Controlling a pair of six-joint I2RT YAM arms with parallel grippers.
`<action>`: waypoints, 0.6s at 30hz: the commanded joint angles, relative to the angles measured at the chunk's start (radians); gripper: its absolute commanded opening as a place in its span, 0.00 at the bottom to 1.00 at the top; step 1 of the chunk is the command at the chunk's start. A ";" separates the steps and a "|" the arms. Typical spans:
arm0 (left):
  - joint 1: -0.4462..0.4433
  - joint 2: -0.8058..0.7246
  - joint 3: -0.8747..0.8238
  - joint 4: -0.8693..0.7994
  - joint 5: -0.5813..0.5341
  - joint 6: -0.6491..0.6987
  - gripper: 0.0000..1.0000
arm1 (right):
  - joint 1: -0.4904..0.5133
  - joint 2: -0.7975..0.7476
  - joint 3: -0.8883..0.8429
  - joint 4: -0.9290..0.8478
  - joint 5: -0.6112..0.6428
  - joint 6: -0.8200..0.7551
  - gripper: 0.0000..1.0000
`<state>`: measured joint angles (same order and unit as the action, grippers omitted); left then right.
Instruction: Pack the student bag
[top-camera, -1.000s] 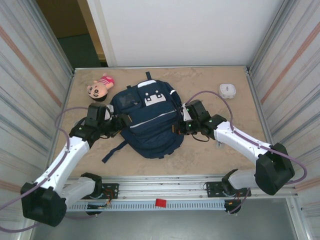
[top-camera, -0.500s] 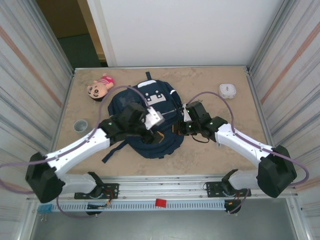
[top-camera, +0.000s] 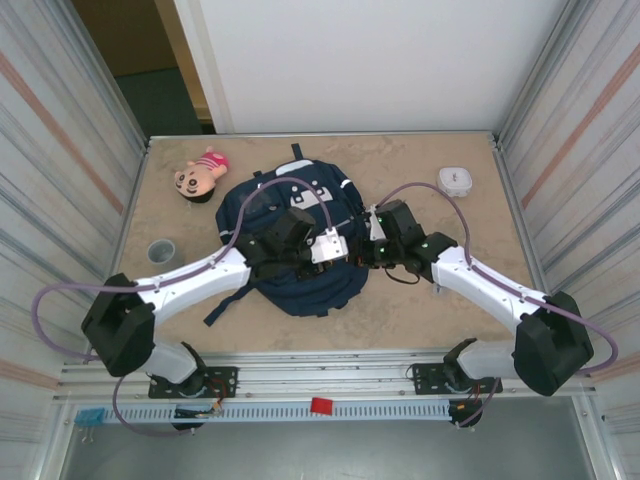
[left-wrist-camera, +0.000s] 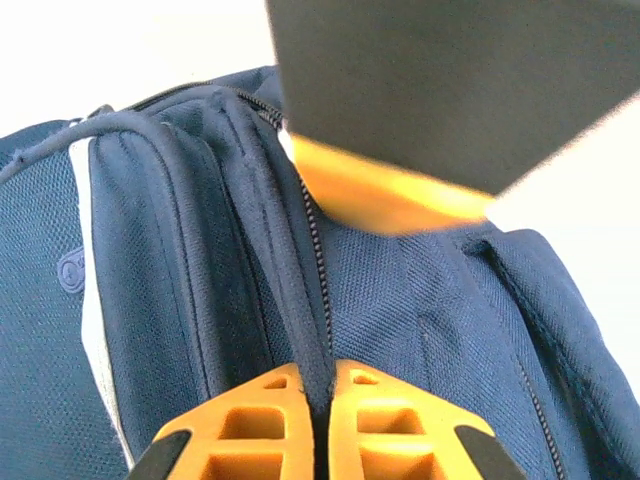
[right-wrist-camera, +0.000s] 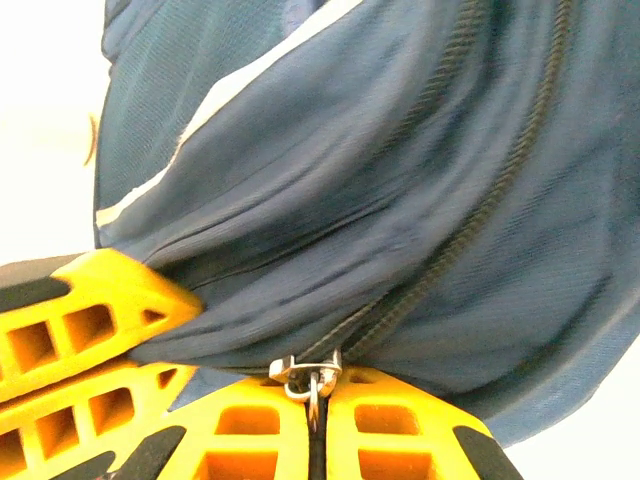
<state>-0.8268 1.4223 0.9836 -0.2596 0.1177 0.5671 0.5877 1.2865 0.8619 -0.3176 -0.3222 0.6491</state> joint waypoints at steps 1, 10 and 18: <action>0.060 -0.150 -0.081 -0.107 0.085 0.102 0.03 | -0.105 -0.033 -0.026 -0.021 0.002 -0.018 0.00; 0.216 -0.347 -0.178 -0.305 0.150 0.206 0.12 | -0.127 0.036 0.010 0.038 -0.076 -0.056 0.00; 0.121 -0.400 -0.112 -0.260 0.138 0.010 0.65 | -0.001 -0.007 0.023 0.046 -0.066 -0.055 0.00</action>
<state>-0.6487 1.0298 0.8223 -0.5156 0.2768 0.6777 0.5533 1.3186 0.8547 -0.2882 -0.4294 0.5968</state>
